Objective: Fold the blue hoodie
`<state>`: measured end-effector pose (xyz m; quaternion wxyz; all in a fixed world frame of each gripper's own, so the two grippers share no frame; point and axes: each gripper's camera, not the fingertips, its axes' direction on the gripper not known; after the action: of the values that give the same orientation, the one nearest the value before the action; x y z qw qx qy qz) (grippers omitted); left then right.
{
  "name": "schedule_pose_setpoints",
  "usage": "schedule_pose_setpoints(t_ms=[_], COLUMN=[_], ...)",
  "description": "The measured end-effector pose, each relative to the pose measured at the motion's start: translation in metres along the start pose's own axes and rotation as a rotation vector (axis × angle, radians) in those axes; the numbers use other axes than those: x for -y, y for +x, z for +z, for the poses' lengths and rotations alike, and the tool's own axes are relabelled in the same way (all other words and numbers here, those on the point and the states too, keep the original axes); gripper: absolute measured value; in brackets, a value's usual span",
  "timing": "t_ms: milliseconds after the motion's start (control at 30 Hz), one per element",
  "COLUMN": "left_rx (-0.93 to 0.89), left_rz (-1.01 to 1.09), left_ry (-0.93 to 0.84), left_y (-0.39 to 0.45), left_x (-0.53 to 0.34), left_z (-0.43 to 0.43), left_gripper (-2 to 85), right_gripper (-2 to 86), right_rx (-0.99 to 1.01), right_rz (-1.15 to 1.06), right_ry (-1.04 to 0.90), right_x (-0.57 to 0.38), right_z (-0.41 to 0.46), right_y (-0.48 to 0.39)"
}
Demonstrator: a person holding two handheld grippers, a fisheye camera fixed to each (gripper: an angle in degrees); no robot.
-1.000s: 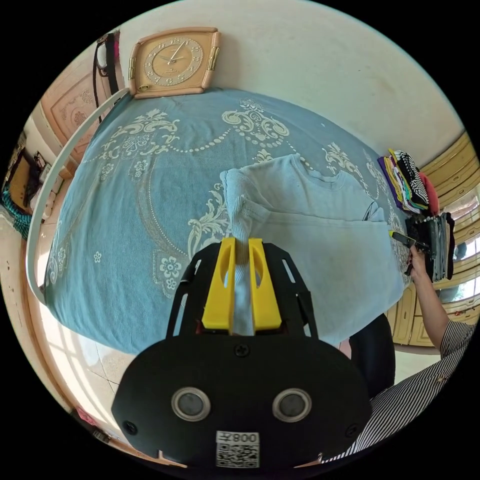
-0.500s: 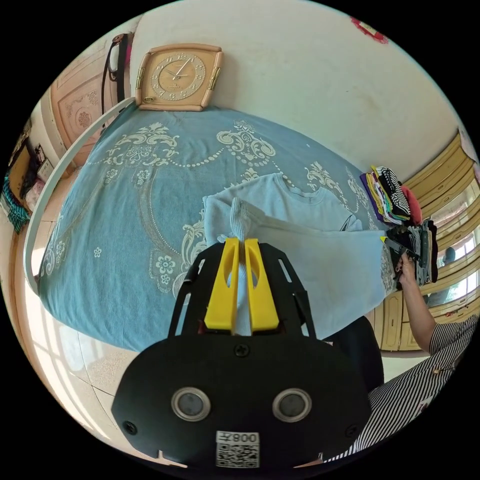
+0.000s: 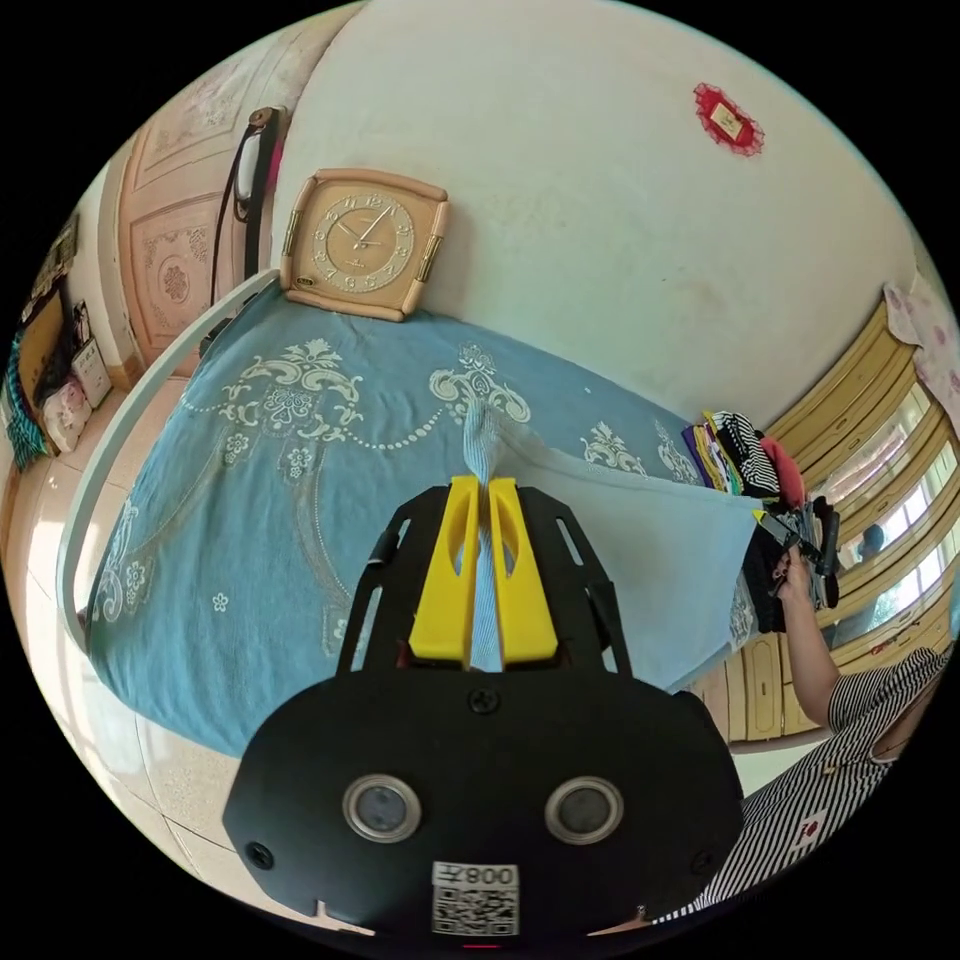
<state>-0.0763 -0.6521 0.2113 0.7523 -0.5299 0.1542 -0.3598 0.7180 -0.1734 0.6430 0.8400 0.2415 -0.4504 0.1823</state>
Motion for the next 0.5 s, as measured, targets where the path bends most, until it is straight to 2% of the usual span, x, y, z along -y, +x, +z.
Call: schedule_pose_setpoints(t_ms=[133, 400, 500], left_rx=[-0.003, 0.095, 0.072], left_rz=[-0.036, -0.129, -0.116], left_ry=[-0.055, -0.304, -0.289], left_y=[-0.015, -0.039, -0.042], left_x=[0.025, 0.025, 0.022], left_z=[0.040, 0.145, 0.147], left_gripper=[1.9, 3.3, 4.8], right_gripper=[1.4, 1.8, 2.0], right_rx=[-0.023, -0.096, -0.039], right_rz=[0.016, 0.114, 0.133], right_ry=[-0.043, -0.409, -0.375], right_x=[0.021, 0.026, 0.024], right_z=[0.034, 0.177, 0.175], right_y=[0.008, 0.037, 0.042])
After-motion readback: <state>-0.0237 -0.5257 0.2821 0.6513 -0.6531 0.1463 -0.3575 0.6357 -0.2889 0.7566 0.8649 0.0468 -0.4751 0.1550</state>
